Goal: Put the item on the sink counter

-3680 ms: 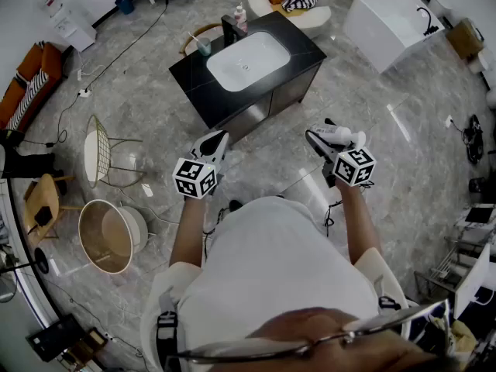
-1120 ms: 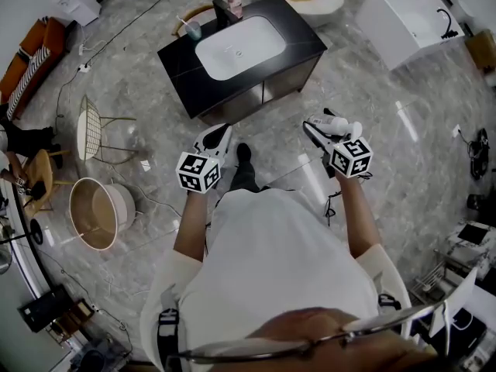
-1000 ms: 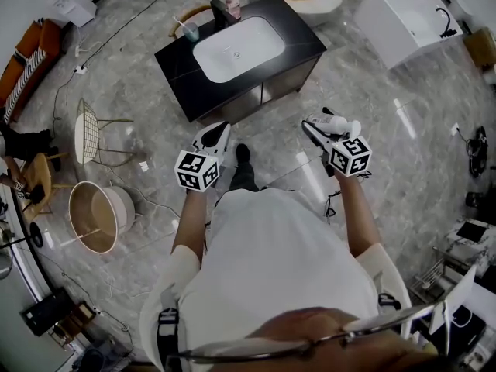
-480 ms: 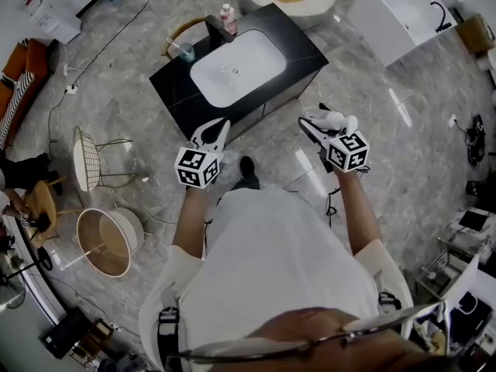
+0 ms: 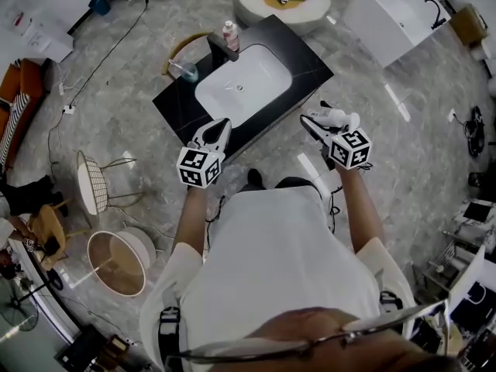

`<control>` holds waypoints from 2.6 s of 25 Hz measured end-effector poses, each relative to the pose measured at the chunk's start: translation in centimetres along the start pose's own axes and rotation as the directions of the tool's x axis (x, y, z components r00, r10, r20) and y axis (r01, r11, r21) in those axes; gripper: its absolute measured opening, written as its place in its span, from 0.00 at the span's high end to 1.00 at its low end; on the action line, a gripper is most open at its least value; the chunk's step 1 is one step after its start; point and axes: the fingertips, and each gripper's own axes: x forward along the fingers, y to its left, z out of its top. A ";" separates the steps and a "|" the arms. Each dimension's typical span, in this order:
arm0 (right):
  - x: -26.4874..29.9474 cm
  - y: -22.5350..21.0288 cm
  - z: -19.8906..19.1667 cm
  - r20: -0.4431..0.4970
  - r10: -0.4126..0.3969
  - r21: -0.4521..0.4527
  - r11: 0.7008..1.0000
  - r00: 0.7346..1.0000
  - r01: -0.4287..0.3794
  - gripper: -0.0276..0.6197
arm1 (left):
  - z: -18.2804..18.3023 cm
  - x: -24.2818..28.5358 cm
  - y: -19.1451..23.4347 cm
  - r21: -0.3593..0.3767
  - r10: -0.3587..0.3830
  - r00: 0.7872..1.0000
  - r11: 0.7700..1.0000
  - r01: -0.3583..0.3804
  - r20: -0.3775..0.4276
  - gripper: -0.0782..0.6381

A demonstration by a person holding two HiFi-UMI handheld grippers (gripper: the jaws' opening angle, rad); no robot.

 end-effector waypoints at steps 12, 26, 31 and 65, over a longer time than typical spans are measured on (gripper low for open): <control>4.5 -2.5 2.7 -0.025 0.001 -0.009 1.000 1.000 -0.001 0.41 | 2.5 2.7 4.6 -0.004 0.028 1.000 1.000 -0.028 0.007 0.88; 13.6 -10.3 6.7 -0.080 0.142 -0.070 0.987 0.987 -0.147 0.41 | 5.7 10.3 9.5 -0.056 0.168 0.986 0.984 -0.167 0.012 0.88; 17.6 -12.8 8.2 -0.120 0.204 -0.088 0.973 0.972 -0.215 0.41 | 6.8 12.4 11.6 -0.092 0.243 0.970 0.966 -0.241 0.017 0.88; 41.7 -22.8 -1.2 -0.294 0.211 -0.178 0.946 0.932 -0.271 0.41 | 1.4 20.5 16.1 -0.213 0.421 0.901 0.875 -0.434 -0.104 0.88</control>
